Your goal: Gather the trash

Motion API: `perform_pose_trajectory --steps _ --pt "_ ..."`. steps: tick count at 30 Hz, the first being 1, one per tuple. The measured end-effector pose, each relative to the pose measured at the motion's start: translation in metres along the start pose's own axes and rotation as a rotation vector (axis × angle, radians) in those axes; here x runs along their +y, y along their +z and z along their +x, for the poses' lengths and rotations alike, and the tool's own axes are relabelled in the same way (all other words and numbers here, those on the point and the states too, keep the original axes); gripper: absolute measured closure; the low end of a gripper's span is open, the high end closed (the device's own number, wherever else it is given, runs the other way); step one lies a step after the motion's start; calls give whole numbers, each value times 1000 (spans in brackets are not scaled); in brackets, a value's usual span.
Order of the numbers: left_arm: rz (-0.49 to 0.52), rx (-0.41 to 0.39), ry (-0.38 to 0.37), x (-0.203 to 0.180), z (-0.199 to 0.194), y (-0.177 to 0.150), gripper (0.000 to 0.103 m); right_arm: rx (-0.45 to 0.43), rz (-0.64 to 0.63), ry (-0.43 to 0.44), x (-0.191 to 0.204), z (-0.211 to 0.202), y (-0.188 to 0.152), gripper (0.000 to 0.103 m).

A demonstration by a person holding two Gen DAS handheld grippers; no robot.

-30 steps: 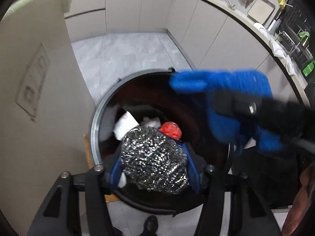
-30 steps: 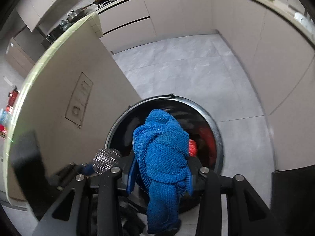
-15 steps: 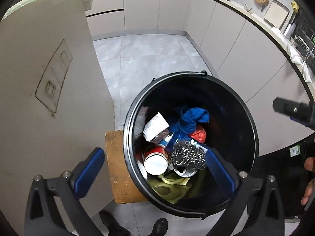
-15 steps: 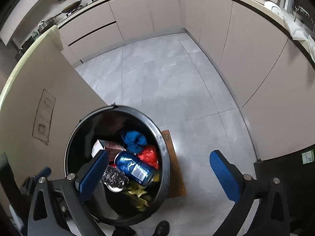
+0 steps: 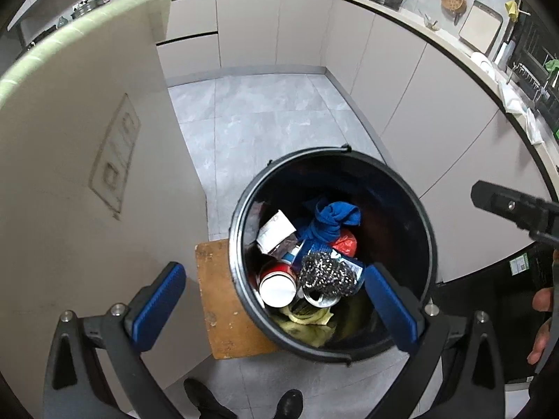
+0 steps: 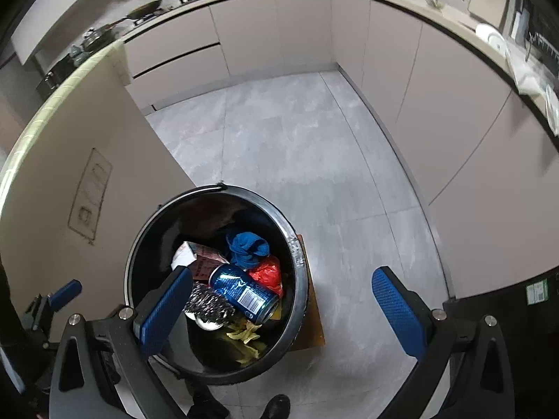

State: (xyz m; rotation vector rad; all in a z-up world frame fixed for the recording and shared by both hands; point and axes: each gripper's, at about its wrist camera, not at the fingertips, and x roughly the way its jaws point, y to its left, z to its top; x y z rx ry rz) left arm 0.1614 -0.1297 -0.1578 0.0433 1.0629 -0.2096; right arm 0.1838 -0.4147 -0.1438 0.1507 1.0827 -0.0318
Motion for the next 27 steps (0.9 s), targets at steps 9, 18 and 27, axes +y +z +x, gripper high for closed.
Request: perform_pose_trajectory --steps 9,18,27 --pt "-7 -89 28 9 -83 -12 0 -76 -60 25 23 -80 -18 0" --pt "-39 -169 52 26 -161 -42 0 -150 -134 44 59 -165 -57 0" --pt "-76 -271 56 41 -239 -80 0 -239 -189 68 93 -255 -109 0"
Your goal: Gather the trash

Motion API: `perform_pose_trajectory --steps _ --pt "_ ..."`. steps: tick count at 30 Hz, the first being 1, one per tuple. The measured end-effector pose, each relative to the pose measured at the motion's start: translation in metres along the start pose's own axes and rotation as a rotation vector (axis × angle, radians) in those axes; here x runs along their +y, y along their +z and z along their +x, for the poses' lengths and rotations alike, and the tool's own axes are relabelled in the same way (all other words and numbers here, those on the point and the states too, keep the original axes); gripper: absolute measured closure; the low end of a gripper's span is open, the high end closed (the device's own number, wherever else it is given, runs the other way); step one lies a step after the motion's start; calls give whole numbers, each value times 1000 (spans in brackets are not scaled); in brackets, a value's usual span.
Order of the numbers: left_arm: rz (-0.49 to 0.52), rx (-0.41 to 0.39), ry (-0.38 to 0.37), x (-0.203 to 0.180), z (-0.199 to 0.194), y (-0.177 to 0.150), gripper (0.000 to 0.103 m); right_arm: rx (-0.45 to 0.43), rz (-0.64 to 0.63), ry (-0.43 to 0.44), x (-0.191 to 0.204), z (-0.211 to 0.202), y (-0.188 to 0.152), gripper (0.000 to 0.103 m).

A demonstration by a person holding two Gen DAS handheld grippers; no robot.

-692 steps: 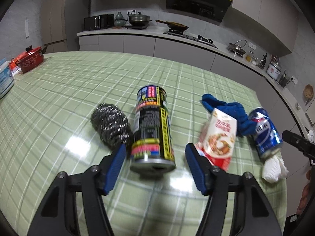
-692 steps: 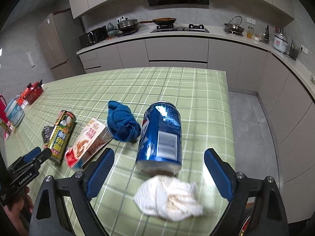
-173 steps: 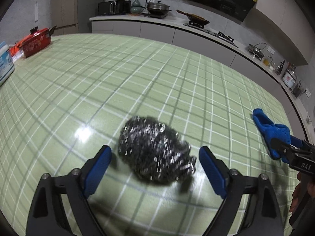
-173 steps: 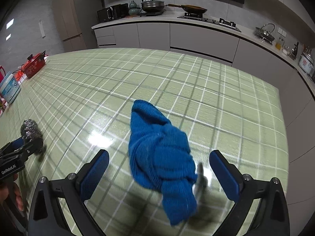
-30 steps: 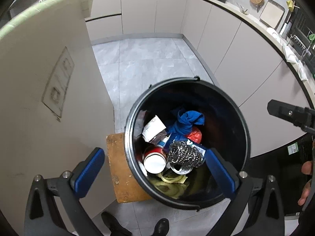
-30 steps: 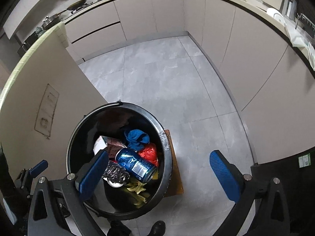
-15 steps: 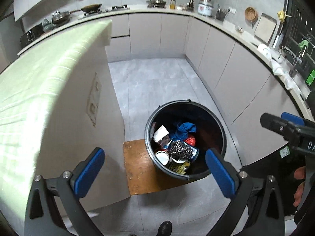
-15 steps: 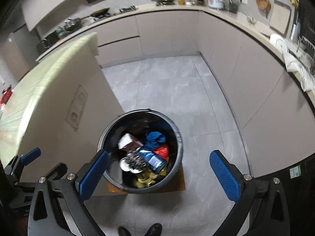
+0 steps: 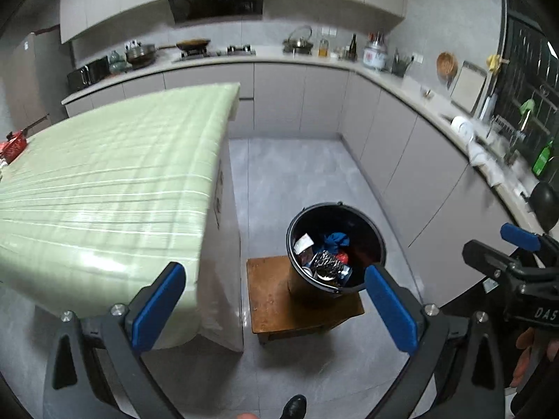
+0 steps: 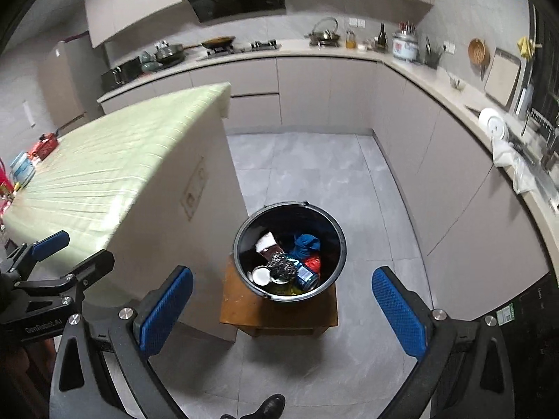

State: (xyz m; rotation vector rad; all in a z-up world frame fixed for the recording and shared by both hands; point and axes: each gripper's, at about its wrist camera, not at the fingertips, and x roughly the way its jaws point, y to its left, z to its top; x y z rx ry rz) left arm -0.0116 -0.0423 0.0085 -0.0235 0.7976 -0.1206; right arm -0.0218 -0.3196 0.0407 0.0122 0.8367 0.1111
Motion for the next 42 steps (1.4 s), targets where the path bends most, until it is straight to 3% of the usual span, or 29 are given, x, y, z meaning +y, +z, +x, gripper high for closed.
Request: perform_pose_trajectory --steps 3,13,42 --pt "-20 -48 2 9 -27 -5 0 -33 -20 3 14 -27 -5 0" --pt "-18 -119 10 15 -55 -10 0 -87 -41 36 43 -66 -16 0" --pt "-10 -157 -6 9 -74 -12 0 -112 -35 30 37 -80 -20 0"
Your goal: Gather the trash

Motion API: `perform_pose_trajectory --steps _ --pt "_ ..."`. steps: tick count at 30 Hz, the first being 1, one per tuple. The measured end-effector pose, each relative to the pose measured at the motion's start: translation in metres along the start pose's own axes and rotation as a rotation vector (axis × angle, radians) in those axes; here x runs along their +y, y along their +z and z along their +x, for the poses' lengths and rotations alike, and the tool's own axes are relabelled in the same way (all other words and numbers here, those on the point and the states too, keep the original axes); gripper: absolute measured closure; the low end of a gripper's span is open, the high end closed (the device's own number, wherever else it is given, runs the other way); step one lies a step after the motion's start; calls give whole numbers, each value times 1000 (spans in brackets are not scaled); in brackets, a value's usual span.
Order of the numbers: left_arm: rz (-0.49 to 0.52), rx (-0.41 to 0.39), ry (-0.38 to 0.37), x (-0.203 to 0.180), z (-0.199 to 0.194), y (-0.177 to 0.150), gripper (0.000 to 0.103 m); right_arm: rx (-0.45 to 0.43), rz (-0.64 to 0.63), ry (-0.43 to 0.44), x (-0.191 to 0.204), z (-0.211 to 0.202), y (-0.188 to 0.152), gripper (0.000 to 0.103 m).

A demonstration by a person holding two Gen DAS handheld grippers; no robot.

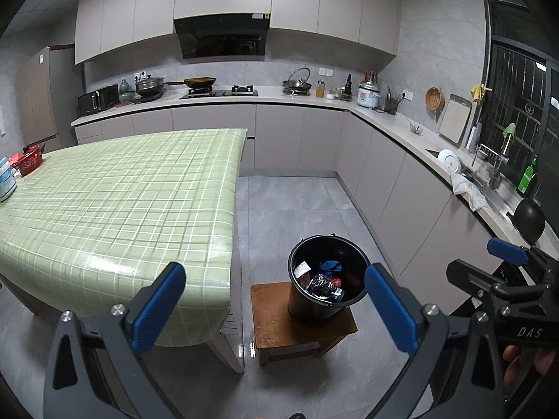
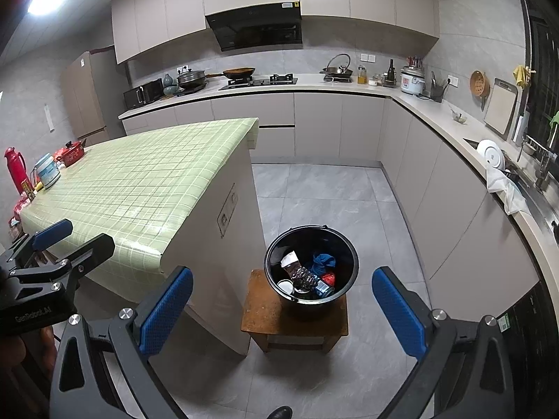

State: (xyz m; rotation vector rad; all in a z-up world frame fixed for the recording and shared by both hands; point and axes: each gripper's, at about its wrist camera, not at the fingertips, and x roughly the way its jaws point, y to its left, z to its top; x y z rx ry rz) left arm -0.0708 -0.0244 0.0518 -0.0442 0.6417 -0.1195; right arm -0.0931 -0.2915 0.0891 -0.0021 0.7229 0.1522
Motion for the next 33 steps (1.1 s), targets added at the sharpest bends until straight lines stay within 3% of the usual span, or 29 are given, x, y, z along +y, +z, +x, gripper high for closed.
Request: perform_pose_trajectory --steps 33 --pt "21 -7 -8 -11 4 5 0 -4 -4 -5 -5 1 6 0"
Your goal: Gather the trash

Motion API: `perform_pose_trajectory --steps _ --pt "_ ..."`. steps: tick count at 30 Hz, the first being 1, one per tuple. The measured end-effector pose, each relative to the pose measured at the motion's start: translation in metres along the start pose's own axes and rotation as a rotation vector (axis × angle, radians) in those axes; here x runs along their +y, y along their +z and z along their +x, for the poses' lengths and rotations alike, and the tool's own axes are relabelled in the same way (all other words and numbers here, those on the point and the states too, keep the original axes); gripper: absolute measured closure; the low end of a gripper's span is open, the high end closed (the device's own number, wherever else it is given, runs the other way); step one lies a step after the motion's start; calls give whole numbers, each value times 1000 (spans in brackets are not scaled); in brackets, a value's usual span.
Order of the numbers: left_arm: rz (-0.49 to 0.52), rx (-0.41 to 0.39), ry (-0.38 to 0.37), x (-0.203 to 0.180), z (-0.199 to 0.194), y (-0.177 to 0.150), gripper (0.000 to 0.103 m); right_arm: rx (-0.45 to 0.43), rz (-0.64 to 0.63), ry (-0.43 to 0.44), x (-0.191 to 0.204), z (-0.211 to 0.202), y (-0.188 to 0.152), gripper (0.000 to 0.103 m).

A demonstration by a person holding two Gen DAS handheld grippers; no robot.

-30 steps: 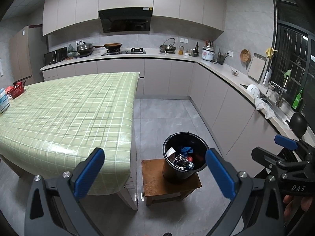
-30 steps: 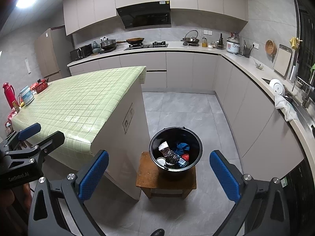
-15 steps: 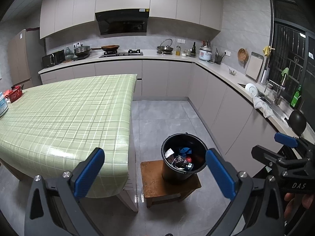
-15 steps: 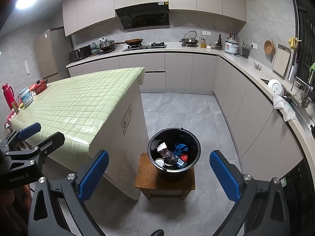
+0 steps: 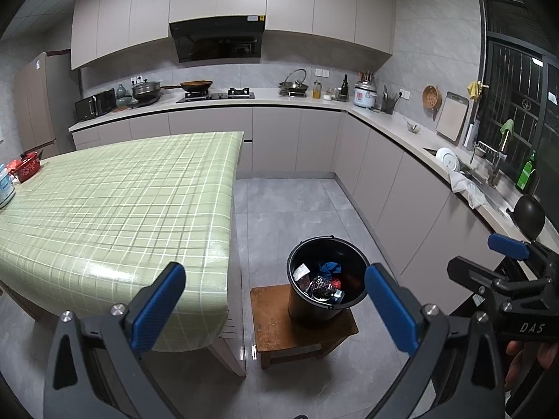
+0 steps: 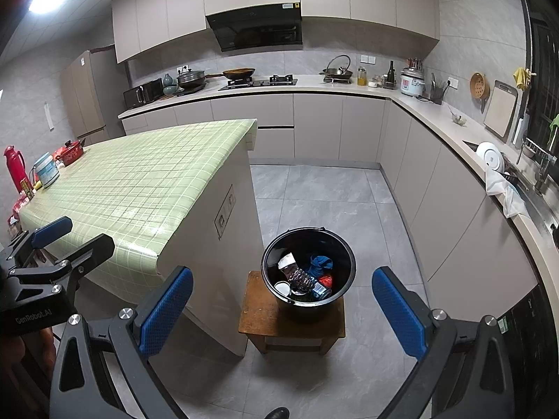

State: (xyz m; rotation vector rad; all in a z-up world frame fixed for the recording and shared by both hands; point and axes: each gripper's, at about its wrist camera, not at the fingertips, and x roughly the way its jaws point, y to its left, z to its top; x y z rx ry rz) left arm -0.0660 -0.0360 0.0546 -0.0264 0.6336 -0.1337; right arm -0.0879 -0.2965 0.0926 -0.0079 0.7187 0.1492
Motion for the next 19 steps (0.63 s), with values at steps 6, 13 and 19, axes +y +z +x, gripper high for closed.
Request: perform_pose_trajectory --steps 6,13,19 --pt "-6 7 -18 1 3 -1 0 2 0 -2 0 1 1 0" --pt "-11 12 -48 4 6 -2 0 0 -5 -8 -1 4 4 0" --pt "-28 22 -40 7 10 -2 0 4 -3 -16 -5 8 4 0"
